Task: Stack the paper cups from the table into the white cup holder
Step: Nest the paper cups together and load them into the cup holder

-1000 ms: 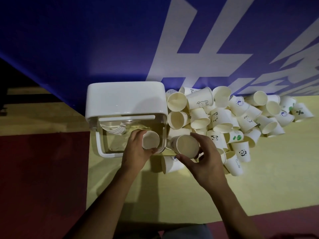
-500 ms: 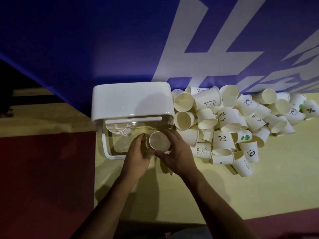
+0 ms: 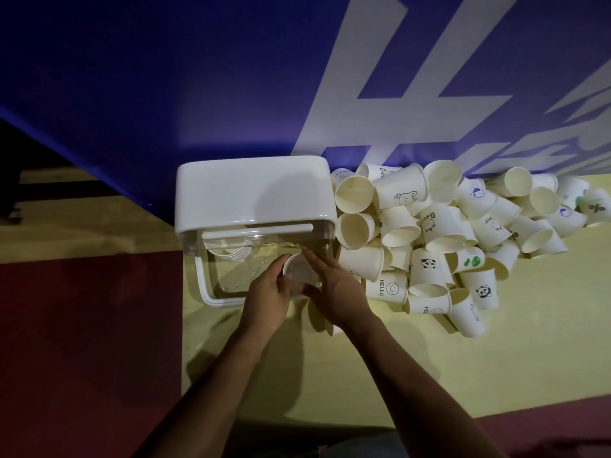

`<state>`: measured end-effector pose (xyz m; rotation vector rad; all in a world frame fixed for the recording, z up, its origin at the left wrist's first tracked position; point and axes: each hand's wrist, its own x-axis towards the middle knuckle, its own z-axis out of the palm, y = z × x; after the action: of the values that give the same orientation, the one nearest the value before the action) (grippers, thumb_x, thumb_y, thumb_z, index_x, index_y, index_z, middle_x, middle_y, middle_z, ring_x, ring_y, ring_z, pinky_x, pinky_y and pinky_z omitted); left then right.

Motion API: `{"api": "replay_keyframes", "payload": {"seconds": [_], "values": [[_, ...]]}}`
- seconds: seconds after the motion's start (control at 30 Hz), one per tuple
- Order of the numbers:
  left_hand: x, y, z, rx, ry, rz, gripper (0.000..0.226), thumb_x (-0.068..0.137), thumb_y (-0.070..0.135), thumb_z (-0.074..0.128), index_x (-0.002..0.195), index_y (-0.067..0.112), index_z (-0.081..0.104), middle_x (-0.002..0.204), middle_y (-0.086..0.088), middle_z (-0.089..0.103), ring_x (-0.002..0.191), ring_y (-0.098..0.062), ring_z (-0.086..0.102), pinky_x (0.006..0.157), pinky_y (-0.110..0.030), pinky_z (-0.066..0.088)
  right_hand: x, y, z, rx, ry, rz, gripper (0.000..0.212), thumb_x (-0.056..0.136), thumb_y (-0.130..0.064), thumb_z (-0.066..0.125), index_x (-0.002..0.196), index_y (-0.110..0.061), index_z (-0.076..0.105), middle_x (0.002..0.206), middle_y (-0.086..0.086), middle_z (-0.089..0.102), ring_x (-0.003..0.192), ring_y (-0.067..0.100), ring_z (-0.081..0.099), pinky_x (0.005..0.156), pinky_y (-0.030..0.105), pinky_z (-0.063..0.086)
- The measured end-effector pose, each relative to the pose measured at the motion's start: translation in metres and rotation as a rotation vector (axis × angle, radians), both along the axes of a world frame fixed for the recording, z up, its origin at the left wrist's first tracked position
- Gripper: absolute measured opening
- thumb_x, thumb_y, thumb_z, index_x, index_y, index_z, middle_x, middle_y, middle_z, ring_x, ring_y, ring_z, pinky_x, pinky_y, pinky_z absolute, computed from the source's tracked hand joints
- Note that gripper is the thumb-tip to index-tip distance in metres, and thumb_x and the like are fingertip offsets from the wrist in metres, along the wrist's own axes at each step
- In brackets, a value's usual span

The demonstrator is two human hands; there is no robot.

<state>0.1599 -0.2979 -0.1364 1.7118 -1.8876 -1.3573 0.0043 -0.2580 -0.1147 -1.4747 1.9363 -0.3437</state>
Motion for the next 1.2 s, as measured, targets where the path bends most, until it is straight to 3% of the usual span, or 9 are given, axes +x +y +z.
{"api": "replay_keyframes", "payload": {"seconds": [0.3,0.47,0.57,0.67,0.77,0.87,0.93,1.03,1.2], "values": [[-0.001,0.002,0.001,-0.029,0.024,-0.004,0.043,0.105,0.026,0.053,0.147,0.031,0.049,0.136,0.007,0.064,0.121,-0.015,0.062,0.101,-0.04,0.054,0.0,0.002,0.003,0.028,0.058,0.038,0.072,0.099,-0.044,0.061,0.16,-0.039,0.024,0.166,-0.014,0.026,0.132,0.023,0.054,0.09,0.042,0.055],[0.001,0.037,0.025,-0.315,-0.014,0.065,0.037,0.098,0.04,0.058,0.129,0.02,0.057,0.124,0.004,0.063,0.106,-0.011,0.062,0.083,-0.027,0.058,-0.012,0.041,0.022,-0.188,0.041,-0.213,0.033,0.103,-0.043,0.053,0.132,-0.029,0.061,0.125,-0.008,0.065,0.09,0.013,0.069,0.074,0.039,0.06],[-0.004,0.07,0.021,-0.418,-0.084,-0.08,0.035,0.097,0.045,0.058,0.12,0.018,0.059,0.115,0.002,0.062,0.1,-0.008,0.06,0.08,-0.02,0.055,-0.032,0.078,0.027,-0.254,0.059,-0.337,0.018,0.102,-0.029,0.058,0.107,-0.022,0.073,0.094,-0.006,0.069,0.074,0.011,0.061,0.065,0.035,0.054],[-0.021,0.086,0.017,-0.304,-0.153,-0.285,0.054,0.09,0.056,0.054,0.134,0.025,0.053,0.133,0.003,0.058,0.115,-0.013,0.06,0.089,-0.027,0.056,-0.05,0.113,0.029,-0.213,0.061,-0.432,0.016,0.102,-0.024,0.058,0.101,-0.022,0.074,0.087,-0.008,0.07,0.069,0.007,0.057,0.064,0.033,0.05],[-0.04,0.09,0.01,-0.264,-0.276,-0.592,0.073,0.092,0.048,0.06,0.156,0.03,0.029,0.161,0.007,0.03,0.14,-0.017,0.04,0.108,-0.034,0.04,-0.063,0.141,0.03,-0.183,0.052,-0.509,0.013,0.1,-0.024,0.061,0.096,-0.021,0.074,0.081,-0.01,0.069,0.067,0.009,0.058,0.064,0.035,0.05],[-0.062,0.091,0.0,-0.233,-0.451,-0.662,0.084,0.094,0.029,0.063,0.161,0.032,0.011,0.168,0.004,0.009,0.148,-0.022,0.027,0.116,-0.038,0.032,-0.072,0.164,0.031,-0.166,0.032,-0.553,0.014,0.1,-0.024,0.063,0.1,-0.019,0.076,0.091,-0.012,0.073,0.074,0.007,0.061,0.07,0.03,0.051],[-0.071,0.092,-0.009,-0.214,-0.536,-0.637,0.083,0.093,0.019,0.064,0.16,0.03,0.015,0.166,-0.002,0.017,0.144,-0.024,0.034,0.113,-0.036,0.035,-0.078,0.175,0.032,-0.153,0.013,-0.571,0.015,0.1,-0.025,0.063,0.101,-0.02,0.076,0.094,-0.013,0.073,0.08,0.004,0.061,0.071,0.024,0.049],[-0.073,0.093,-0.017,-0.353,-0.652,-0.654,0.074,0.086,0.034,0.076,0.149,0.026,0.039,0.139,-0.003,0.053,0.114,-0.019,0.06,0.089,-0.03,0.05,-0.089,0.194,0.03,-0.138,-0.006,-0.585,0.014,0.1,-0.024,0.063,0.103,-0.02,0.076,0.097,-0.013,0.073,0.083,0.002,0.062,0.07,0.016,0.047],[-0.071,0.101,-0.011,-0.323,-0.686,-0.547,0.067,0.083,0.05,0.073,0.139,0.024,0.048,0.123,-0.004,0.062,0.1,-0.022,0.064,0.078,-0.034,0.053,-0.114,0.218,0.026,-0.128,-0.029,-0.642,0.012,0.099,-0.023,0.064,0.1,-0.02,0.076,0.095,-0.014,0.073,0.079,0.005,0.062,0.069,0.023,0.049]]}}
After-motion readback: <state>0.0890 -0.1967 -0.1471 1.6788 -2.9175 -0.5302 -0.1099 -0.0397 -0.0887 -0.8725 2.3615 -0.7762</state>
